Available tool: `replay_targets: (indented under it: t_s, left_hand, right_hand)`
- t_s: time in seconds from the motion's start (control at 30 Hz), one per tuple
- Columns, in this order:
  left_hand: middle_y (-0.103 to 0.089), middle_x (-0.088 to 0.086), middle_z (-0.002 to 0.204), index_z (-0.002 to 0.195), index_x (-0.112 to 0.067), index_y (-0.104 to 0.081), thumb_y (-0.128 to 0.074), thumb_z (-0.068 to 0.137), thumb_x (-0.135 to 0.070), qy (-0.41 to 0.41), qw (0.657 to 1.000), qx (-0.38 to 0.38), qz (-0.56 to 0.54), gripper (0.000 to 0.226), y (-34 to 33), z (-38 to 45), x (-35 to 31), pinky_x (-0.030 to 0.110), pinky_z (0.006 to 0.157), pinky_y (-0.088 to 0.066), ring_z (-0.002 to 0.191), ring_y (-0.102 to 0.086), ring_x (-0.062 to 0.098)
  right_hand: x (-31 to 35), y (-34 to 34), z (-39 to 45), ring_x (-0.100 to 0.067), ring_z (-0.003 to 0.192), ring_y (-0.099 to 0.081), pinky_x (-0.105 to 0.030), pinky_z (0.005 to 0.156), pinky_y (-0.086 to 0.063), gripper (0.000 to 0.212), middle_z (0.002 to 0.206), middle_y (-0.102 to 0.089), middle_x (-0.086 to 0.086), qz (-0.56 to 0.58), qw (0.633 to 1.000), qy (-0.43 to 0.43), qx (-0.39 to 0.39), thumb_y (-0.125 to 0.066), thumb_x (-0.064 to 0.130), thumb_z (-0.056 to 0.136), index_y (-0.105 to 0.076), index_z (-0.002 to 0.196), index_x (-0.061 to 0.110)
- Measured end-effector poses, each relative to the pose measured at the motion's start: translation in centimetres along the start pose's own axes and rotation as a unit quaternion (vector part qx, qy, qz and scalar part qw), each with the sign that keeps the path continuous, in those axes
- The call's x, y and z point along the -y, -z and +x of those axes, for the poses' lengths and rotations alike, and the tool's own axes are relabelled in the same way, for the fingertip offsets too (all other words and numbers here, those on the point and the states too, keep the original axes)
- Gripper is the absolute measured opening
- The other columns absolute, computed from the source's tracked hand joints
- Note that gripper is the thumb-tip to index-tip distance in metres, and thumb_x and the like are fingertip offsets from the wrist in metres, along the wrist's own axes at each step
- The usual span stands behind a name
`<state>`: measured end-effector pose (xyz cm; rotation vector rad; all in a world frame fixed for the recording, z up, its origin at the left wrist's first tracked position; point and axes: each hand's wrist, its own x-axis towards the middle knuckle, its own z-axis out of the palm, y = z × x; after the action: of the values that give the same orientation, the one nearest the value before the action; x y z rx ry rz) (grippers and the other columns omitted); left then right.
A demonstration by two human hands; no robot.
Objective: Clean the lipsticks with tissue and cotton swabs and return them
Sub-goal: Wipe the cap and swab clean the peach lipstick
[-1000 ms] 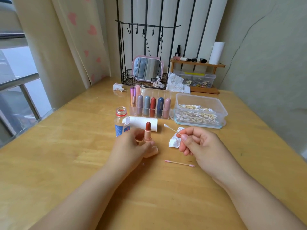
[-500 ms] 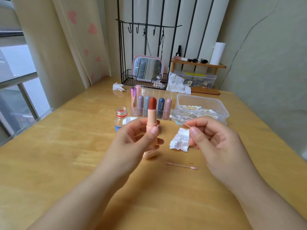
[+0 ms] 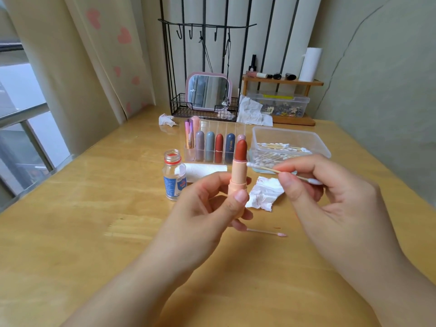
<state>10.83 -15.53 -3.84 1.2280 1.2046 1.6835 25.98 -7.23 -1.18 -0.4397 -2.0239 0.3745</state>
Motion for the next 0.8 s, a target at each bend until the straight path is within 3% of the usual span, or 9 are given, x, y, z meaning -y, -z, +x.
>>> replay_targets:
  t_s: [0.3,0.8]
  left_hand:
    - [-0.068,-0.012,0.081,0.098,-0.019,-0.066,-0.06,0.08,-0.026,-0.012,1.0,0.012,0.023,0.021,-0.05,-0.15,0.01,0.023,0.063,-0.051,0.071,-0.064,0.013]
    - [-0.065,-0.003,0.073,0.093,-0.019,-0.069,-0.061,0.08,-0.026,-0.017,1.0,0.015,0.013,0.017,-0.12,-0.16,0.11,0.024,0.064,-0.052,0.069,-0.063,0.013]
  right_hand:
    - [0.0,-0.06,-0.05,0.004,0.061,-0.043,-0.004,0.061,-0.033,0.009,0.061,-0.049,0.0,-0.009,1.0,0.015,-0.003,-0.055,0.026,0.088,-0.064,0.088,0.027]
    - [-0.2,-0.06,-0.02,-0.003,0.059,-0.044,-0.011,0.057,-0.036,0.009,0.068,-0.05,-0.002,0.025,1.0,-0.012,-0.005,-0.055,0.029,0.087,-0.064,0.087,0.029]
